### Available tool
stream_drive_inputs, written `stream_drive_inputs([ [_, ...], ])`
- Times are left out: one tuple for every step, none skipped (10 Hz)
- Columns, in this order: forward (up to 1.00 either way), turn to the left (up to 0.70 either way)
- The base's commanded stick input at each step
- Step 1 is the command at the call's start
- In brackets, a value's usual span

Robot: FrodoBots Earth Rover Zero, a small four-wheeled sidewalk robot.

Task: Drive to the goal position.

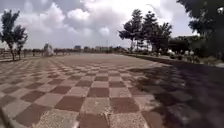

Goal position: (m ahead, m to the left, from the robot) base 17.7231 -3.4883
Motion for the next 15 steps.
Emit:
stream_drive_inputs([
  [0.7, 0.0],
  [0.7, 0.0],
  [0.7, 0.0],
  [0.7, 0.0],
  [0.7, 0.0],
  [0.7, 0.0],
  [0.7, 0.0],
  [0.7, 0.0],
  [0.7, 0.0],
  [0.7, 0.0],
  [0.7, 0.0],
  [0.7, 0.0],
  [0.7, 0.0],
  [0.7, 0.0],
  [0.7, 0.0],
])
